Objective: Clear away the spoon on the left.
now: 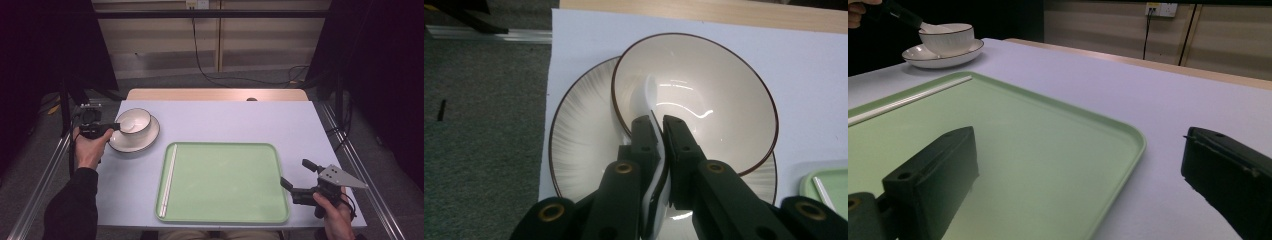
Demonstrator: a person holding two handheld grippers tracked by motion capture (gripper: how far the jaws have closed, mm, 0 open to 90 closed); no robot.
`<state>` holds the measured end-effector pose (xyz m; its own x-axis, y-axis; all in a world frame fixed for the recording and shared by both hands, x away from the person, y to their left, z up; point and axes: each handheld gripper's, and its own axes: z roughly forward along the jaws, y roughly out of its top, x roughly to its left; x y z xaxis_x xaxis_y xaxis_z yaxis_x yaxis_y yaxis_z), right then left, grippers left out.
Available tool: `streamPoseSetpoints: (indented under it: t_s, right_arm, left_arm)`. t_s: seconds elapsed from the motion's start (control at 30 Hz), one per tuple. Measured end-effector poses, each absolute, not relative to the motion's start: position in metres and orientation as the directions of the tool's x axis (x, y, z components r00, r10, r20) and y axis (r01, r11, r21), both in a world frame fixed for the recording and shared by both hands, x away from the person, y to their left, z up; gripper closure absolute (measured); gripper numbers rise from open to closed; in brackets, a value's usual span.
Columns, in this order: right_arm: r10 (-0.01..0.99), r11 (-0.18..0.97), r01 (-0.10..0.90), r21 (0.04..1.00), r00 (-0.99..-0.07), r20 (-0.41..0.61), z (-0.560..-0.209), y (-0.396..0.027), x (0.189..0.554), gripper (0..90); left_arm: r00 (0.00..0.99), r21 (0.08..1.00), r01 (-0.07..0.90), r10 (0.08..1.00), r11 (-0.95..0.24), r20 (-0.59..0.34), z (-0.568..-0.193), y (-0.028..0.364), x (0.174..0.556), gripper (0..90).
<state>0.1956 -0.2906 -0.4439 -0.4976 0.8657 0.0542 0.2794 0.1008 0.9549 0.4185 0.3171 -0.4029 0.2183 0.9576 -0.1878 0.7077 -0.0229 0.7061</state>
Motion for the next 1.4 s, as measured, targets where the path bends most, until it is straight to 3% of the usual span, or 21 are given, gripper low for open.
streamPoseSetpoints:
  t_s: [0.53,1.4]
  right_arm:
    - [0.867,0.099,0.277,0.956,-0.496,0.054,-0.444,-0.291,0.195,1.7]
    - [0.865,0.101,0.272,0.957,-0.500,0.050,-0.443,-0.290,0.195,1.8]
  left_arm:
    - [0.227,0.750,0.661,0.959,-0.025,-0.167,-0.399,0.307,0.408,84.8]
    - [0.329,0.822,0.566,0.931,-0.062,-0.157,-0.385,0.281,0.377,84.8]
